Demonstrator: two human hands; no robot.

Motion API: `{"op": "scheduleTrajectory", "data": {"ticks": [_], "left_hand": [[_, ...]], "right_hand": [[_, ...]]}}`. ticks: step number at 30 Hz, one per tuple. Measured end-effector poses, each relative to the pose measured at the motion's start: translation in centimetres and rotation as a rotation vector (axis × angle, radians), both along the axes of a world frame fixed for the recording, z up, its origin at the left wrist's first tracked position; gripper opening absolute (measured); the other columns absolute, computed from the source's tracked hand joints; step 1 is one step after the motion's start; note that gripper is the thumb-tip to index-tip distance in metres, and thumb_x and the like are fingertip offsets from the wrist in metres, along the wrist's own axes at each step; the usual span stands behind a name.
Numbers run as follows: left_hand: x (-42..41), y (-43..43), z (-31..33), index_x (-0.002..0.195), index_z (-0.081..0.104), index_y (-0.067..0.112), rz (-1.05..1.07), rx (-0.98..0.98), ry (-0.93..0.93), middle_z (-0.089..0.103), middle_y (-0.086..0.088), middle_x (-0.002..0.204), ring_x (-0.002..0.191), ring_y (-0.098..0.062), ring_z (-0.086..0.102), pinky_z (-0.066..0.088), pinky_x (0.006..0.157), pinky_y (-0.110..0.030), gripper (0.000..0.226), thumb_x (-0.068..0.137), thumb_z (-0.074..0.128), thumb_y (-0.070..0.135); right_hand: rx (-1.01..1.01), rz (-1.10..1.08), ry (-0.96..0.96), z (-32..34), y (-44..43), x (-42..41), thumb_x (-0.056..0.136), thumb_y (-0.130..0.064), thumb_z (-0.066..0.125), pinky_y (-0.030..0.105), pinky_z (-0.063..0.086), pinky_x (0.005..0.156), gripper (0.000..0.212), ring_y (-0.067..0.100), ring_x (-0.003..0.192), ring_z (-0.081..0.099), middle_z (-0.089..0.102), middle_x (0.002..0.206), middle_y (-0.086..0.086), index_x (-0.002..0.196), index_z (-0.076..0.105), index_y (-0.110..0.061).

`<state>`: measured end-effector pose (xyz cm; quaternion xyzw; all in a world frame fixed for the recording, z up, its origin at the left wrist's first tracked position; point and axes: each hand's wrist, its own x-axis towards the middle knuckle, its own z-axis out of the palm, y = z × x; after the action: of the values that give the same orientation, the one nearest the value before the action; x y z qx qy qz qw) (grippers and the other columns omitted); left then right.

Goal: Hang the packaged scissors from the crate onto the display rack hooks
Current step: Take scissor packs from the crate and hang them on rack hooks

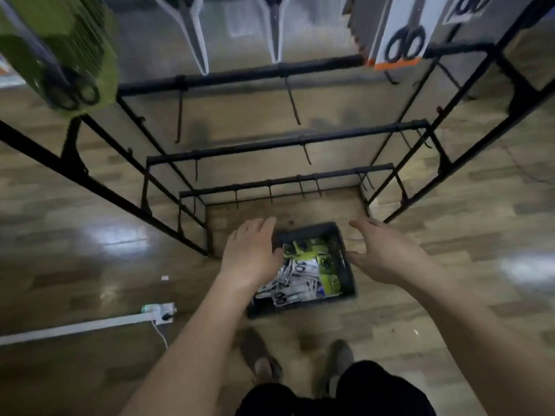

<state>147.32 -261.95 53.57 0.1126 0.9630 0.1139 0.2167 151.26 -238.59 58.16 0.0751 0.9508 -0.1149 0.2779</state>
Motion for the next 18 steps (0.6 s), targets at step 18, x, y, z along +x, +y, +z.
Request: {"op": "scheduleTrajectory", "data": {"ticks": [18], "left_hand": [[-2.6, -1.6, -58.0, 0.15, 0.033, 0.024, 0.047, -0.272, -0.412, 0.046, -0.014, 0.146, 0.132, -0.037, 0.046, 0.045, 0.1, -0.05, 0.056, 0.1, 0.054, 0.04]], "right_hand": [[-0.084, 0.329, -0.416, -63.7, -2.5, -7.9, 0.097, -0.032, 0.059, 0.044, 0.053, 0.091, 0.044, 0.032, 0.113, 0.058, 0.058, 0.131, 0.01, 0.136, 0.049, -0.015]]}}
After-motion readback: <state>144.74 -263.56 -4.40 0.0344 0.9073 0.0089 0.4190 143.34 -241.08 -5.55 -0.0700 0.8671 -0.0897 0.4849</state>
